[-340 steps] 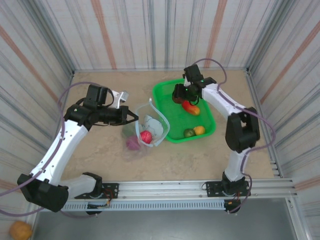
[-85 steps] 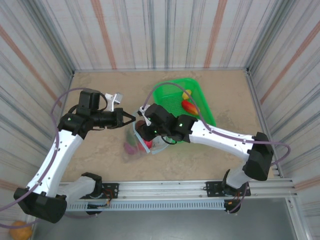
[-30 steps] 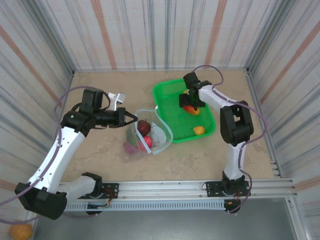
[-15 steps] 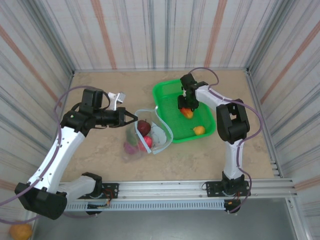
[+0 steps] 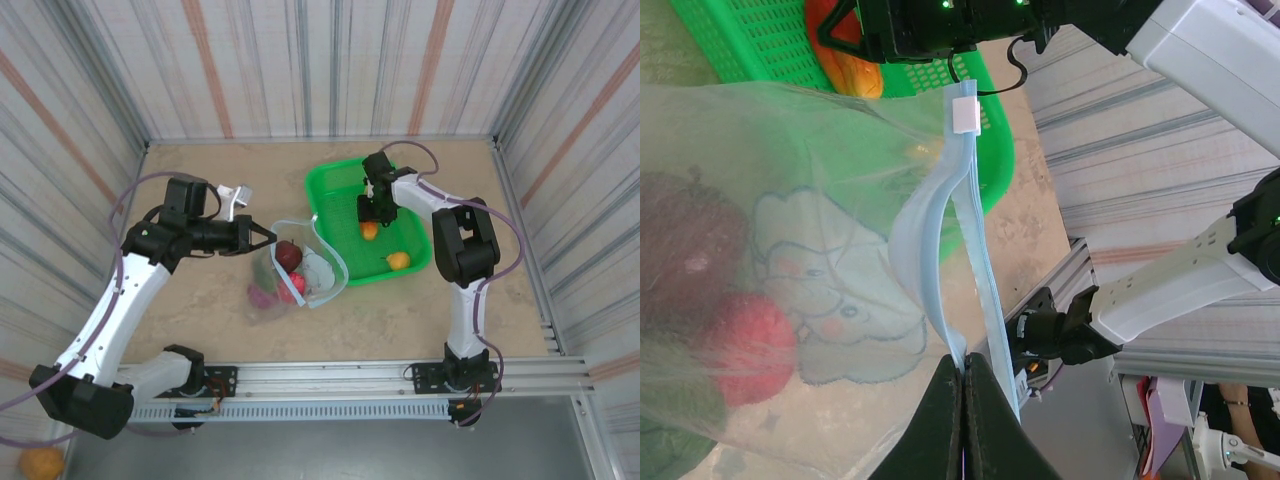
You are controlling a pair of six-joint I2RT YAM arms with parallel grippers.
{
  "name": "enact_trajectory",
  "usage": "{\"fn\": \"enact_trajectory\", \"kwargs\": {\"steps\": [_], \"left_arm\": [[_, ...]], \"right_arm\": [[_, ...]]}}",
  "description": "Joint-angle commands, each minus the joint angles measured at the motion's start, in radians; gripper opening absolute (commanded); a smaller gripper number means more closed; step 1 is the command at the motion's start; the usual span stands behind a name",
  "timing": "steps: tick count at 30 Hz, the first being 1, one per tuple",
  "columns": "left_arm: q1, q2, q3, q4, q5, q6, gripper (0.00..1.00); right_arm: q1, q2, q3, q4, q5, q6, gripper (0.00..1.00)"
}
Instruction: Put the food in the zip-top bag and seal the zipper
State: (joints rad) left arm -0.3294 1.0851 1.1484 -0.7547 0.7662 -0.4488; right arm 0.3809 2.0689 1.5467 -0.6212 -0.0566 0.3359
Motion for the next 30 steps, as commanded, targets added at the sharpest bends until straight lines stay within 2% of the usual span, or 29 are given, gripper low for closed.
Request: {"fn": "enact_trajectory", "kwargs": {"steps": [1, 8, 14, 22, 30], "left_arm": [[-0.005, -0.016, 0.018, -0.007, 0.02, 0.013, 0.0], [-0.004, -0.022, 0.024, -0.01, 0.014, 0.009, 0.0], [-0.002, -0.012, 0.021, 0.026, 0.029, -0.026, 0.0], [-0.002, 0.0, 0.027, 0.055, 0.045, -0.057, 0.0], [0.0, -0.003, 0.013, 0.083, 0.055, -0.092, 0.0]], "right_arm": [[-0.002, -0.081, -0.016, -0.014, -0.014, 0.024, 0.39], [0.012, -0.337, -0.075, 0.008, -0.006, 0.053, 0.33], [0.088, -0.597, -0.137, 0.052, -0.011, 0.057, 0.33], [0.284, -0.893, -0.299, 0.238, 0.002, 0.049, 0.34], [0.509, -0.942, -0.441, 0.415, 0.059, 0.014, 0.34]]}}
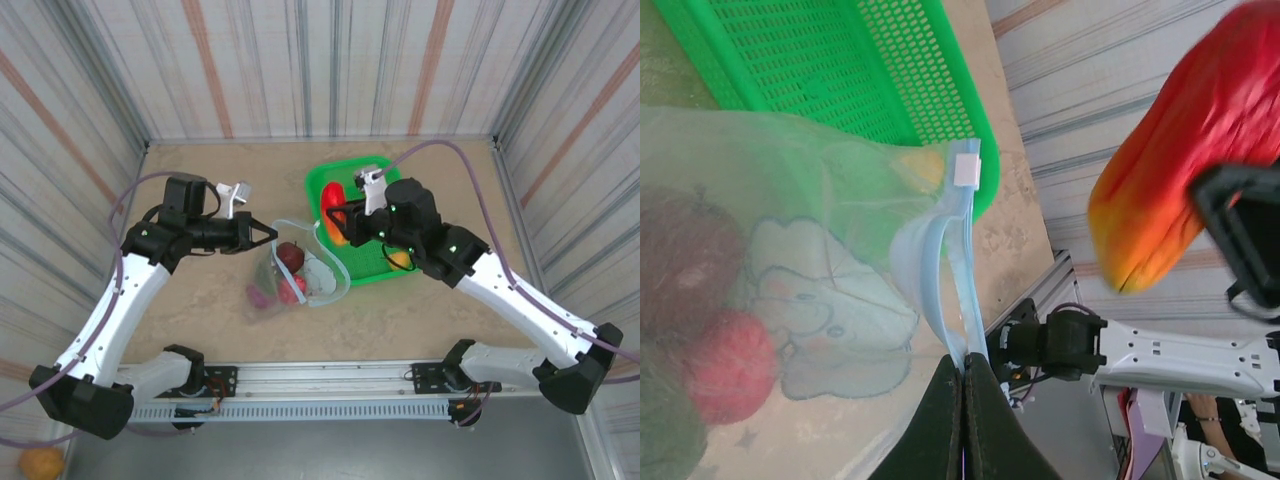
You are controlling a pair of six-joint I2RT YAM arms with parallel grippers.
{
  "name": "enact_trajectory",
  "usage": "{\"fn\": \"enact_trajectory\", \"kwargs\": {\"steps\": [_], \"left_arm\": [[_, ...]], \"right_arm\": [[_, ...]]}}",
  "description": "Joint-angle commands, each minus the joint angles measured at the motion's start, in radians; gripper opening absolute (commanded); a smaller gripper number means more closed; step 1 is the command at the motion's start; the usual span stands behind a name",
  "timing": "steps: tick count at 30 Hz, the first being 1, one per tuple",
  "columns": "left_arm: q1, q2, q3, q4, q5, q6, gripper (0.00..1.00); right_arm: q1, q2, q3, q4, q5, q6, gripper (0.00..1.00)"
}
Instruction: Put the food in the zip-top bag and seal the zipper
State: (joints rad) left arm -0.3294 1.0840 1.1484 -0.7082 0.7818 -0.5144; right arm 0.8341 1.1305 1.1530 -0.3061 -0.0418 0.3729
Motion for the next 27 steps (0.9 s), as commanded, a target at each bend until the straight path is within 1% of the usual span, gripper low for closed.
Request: {"fn": "enact_trajectory", "kwargs": {"steps": [1, 5, 7, 10, 13, 20, 23, 24, 25, 27], "left_arm": [[0.0, -0.002, 0.006, 0.046, 0.046, -0.037, 0.0], [0.0, -0.005, -0.004, 0.057, 0.058, -0.05, 0.0], [0.0, -0.009, 0.001, 0.05, 0.056, -0.047, 0.0], [-0.001, -0.014, 0.009, 0.042, 0.054, -0.046, 0.0], [0.0, -0.022, 0.013, 0.041, 0.055, -0.048, 0.0], [0.007, -0.028, 0.011, 0.06, 0.068, -0.064, 0.0], [0.012, -0.031, 0.013, 0.064, 0.071, -0.065, 0.0], [0.013, -0.031, 0.014, 0.064, 0.073, -0.063, 0.0], [0.015, -0.03, 0.016, 0.061, 0.074, -0.06, 0.0], [0.02, -0.032, 0.018, 0.055, 0.074, -0.053, 0.0]], "right_arm": [[0.08, 0.0, -0.072, 0.14, 0.051, -0.024, 0.34], [0.161, 0.04, -0.13, 0.269, 0.089, -0.029, 0.33], [0.189, 0.077, -0.13, 0.289, 0.106, -0.045, 0.33], [0.203, 0.115, -0.137, 0.306, 0.12, -0.061, 0.32], [0.203, 0.15, -0.144, 0.304, 0.12, -0.065, 0.33], [0.203, 0.271, -0.109, 0.234, 0.065, -0.034, 0.35], [0.202, 0.328, -0.077, 0.19, 0.076, -0.004, 0.35], [0.202, 0.348, -0.064, 0.178, 0.071, 0.004, 0.37], [0.203, 0.367, -0.046, 0.161, 0.069, 0.014, 0.42], [0.202, 0.403, -0.012, 0.13, 0.062, 0.028, 0.57]]}}
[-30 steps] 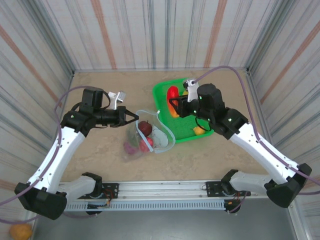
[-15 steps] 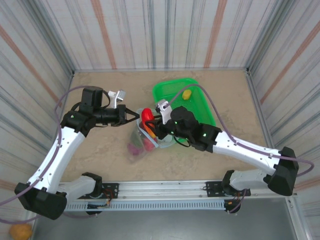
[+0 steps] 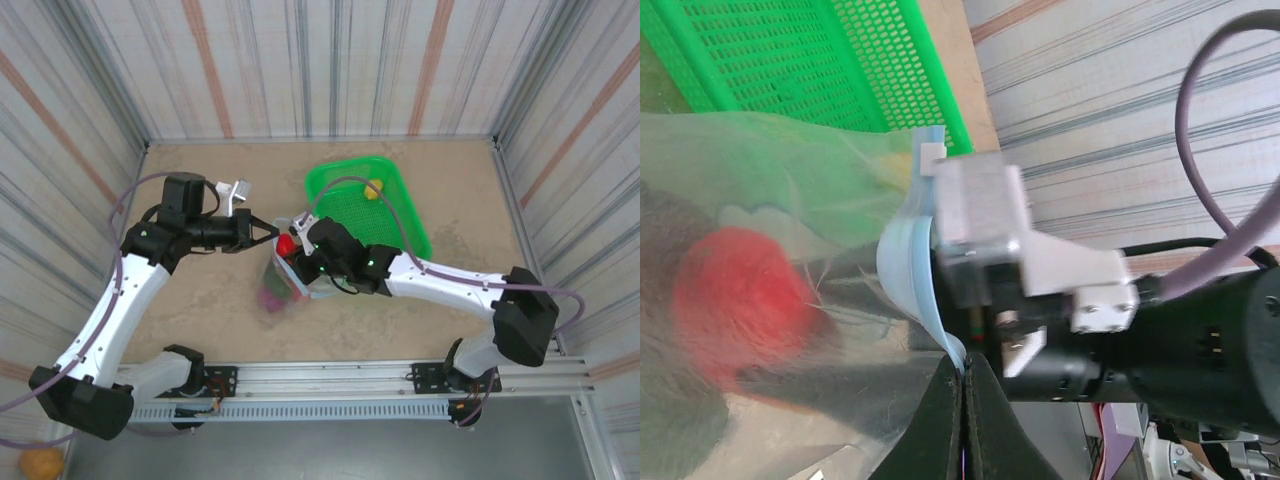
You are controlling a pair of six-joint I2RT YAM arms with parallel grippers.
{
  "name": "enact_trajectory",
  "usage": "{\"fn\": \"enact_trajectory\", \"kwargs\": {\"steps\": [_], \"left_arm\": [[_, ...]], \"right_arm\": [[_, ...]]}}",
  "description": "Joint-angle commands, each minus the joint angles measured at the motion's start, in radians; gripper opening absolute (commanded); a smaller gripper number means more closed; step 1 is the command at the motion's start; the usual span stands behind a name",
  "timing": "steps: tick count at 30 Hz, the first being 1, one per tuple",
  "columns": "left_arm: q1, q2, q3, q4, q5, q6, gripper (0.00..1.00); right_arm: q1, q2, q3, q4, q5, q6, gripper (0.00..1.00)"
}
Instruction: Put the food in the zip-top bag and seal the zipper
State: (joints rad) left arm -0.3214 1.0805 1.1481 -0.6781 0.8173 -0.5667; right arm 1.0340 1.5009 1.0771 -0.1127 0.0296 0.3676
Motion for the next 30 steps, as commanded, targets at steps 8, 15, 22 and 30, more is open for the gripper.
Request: {"fn": "enact_trajectory", "kwargs": {"steps": [8, 15, 22, 30], "left_arm": [[0.025, -0.038, 0.012, 0.009, 0.029, 0.017, 0.0], [0.027, -0.039, 0.023, -0.037, -0.019, 0.057, 0.0], [0.025, -0.064, 0.052, -0.132, -0.136, 0.13, 0.0], [0.022, -0.066, 0.074, -0.199, -0.221, 0.182, 0.0]], "right_arm": [[0.004, 0.027, 0.099, -0.096, 0.013, 0.032, 0.74], [-0.012, -0.025, 0.12, -0.141, -0.025, 0.027, 0.64], [-0.036, -0.13, 0.168, -0.209, -0.108, 0.031, 0.54], [-0.074, -0.25, 0.246, -0.388, -0.071, 0.056, 0.5]]}}
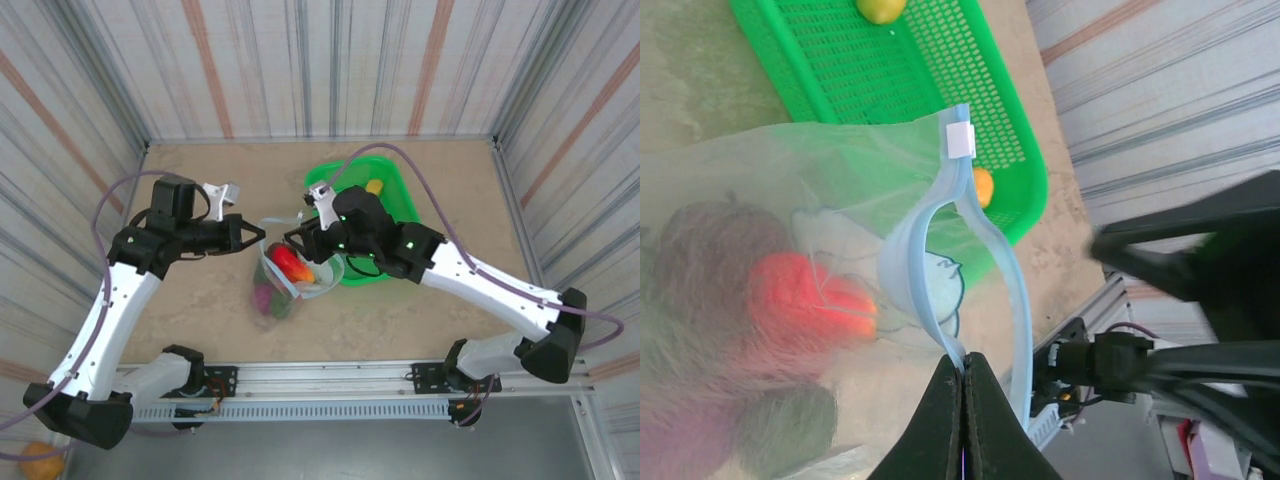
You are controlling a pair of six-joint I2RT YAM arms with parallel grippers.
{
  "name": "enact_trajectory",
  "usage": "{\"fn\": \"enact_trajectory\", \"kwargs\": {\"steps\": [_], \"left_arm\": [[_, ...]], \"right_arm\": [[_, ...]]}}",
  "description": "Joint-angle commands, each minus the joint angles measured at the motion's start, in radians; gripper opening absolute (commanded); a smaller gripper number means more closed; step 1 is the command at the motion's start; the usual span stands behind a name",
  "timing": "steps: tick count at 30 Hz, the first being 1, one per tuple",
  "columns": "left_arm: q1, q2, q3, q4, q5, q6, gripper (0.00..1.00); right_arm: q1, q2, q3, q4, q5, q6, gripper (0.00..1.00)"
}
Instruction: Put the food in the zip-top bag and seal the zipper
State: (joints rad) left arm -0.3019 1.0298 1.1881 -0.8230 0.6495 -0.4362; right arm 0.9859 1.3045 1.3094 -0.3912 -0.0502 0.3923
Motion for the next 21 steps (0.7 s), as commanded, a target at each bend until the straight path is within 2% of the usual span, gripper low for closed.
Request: {"fn": "enact_trajectory", "kwargs": {"steps": [1, 7, 11, 14, 18, 21], "left_arm": [[0.004, -0.013, 0.038, -0.063, -0.061, 0.057, 0.0], [0.002, -0.002, 0.072, -0.08, -0.069, 0.06, 0.0], [-0.005, 0.014, 0.091, -0.07, -0.045, 0.046, 0.0], [-0.014, 0.024, 0.107, -0.07, -0.058, 0.046, 0.0], [-0.029, 0.045, 0.107, -0.066, -0.053, 0.047, 0.0], [-0.037, 0.059, 0.101, -0.051, -0.043, 0.045, 0.0]], "right_arm": [[-0.041, -0.073, 0.013, -0.135, 0.023, 0.036, 0.49], [-0.161, -0.14, -0.025, -0.291, 0.142, 0.1, 0.43], [-0.242, -0.13, -0.036, -0.405, 0.246, 0.147, 0.48], [-0.291, -0.084, -0.03, -0.495, 0.269, 0.18, 0.52], [-0.318, 0.009, -0.028, -0.595, 0.351, 0.276, 0.62], [-0.338, 0.093, -0.032, -0.635, 0.368, 0.361, 0.65]]}}
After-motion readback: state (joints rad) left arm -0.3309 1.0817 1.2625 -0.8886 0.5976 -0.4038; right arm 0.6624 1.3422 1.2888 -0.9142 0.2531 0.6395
